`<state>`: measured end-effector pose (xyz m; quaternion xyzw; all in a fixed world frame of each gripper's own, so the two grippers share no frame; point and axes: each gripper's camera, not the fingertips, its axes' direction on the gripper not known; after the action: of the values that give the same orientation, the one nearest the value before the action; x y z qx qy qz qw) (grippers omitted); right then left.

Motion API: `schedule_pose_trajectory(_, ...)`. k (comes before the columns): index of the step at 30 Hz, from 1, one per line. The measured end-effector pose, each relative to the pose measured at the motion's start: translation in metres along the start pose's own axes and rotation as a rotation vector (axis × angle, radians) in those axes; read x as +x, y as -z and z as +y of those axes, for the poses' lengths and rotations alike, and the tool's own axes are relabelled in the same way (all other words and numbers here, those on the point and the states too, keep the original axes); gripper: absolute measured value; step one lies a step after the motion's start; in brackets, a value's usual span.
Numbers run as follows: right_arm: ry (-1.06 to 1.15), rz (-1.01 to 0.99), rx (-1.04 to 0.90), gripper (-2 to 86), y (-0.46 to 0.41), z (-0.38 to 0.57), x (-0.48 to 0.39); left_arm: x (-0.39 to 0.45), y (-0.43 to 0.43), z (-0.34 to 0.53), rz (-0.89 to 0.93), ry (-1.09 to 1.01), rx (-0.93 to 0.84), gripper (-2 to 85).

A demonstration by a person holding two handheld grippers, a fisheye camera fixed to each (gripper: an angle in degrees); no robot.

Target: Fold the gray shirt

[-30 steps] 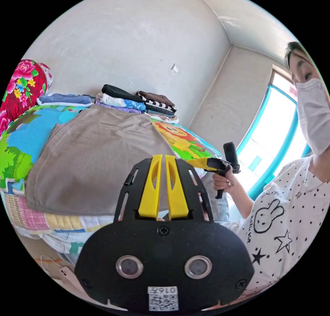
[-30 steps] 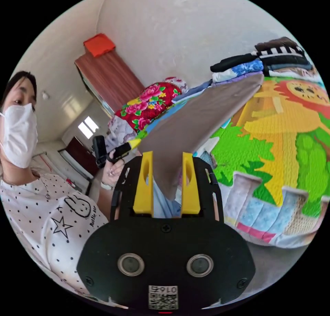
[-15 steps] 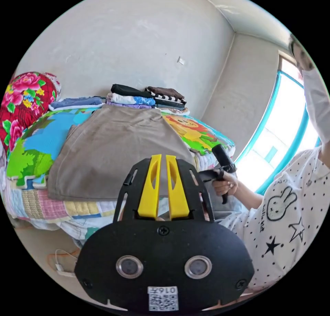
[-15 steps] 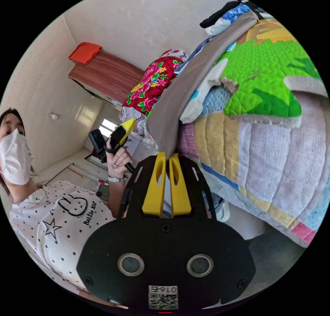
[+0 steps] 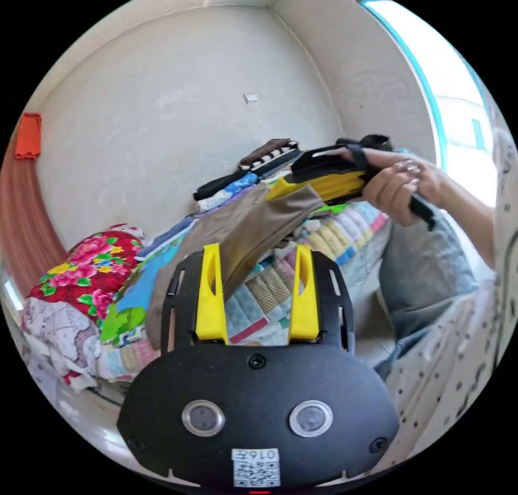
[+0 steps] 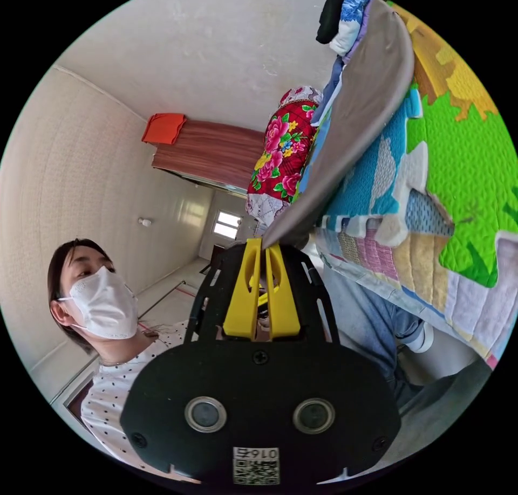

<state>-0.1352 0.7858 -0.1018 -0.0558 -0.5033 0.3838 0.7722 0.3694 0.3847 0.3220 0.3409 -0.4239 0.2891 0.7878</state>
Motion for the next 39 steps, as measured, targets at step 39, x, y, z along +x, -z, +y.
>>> schedule_pose_trajectory(39, 0.053, 0.555, -0.109, 2.0, 0.086, -0.017, 0.063, -0.058, -0.161, -0.032, 0.17, -0.496, -0.251, 7.6)
